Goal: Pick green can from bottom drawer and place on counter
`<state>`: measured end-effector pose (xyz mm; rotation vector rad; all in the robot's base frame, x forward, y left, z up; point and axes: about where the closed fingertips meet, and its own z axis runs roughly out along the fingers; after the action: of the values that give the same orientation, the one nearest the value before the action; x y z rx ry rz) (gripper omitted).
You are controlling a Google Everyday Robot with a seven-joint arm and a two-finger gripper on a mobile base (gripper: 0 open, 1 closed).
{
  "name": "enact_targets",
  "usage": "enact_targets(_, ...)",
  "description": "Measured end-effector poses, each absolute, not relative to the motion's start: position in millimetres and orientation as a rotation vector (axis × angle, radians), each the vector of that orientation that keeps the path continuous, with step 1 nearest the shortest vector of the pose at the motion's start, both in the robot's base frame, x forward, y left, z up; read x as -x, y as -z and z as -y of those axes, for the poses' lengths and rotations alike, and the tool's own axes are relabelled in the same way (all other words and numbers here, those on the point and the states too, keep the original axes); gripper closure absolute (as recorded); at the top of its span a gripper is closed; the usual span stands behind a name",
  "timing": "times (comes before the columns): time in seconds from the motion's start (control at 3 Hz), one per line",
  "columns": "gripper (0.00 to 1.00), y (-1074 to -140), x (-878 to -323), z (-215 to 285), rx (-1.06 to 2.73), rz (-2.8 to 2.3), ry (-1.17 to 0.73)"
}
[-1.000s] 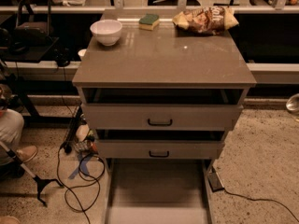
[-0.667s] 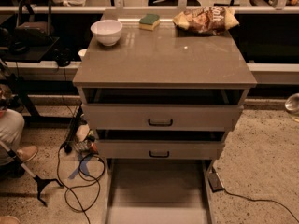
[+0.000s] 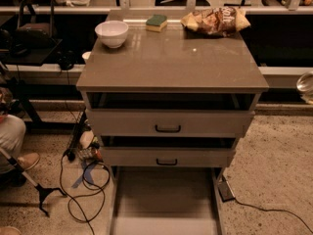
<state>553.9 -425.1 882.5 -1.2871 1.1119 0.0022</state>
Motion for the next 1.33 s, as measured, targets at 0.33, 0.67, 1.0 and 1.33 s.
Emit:
enact_targets(0.33,1.0,-921,-557,406,1.352,-1.104,0.096)
enact_targets(0.67,1.0,-930,-576,357,1.434,-1.134,0.16)
enact_targets(1.0,1.0,-930,-576,357,1.434,-1.134,0.16)
enact_targets(1.33,1.0,-956,-591,338,1.43,-1.115,0.106)
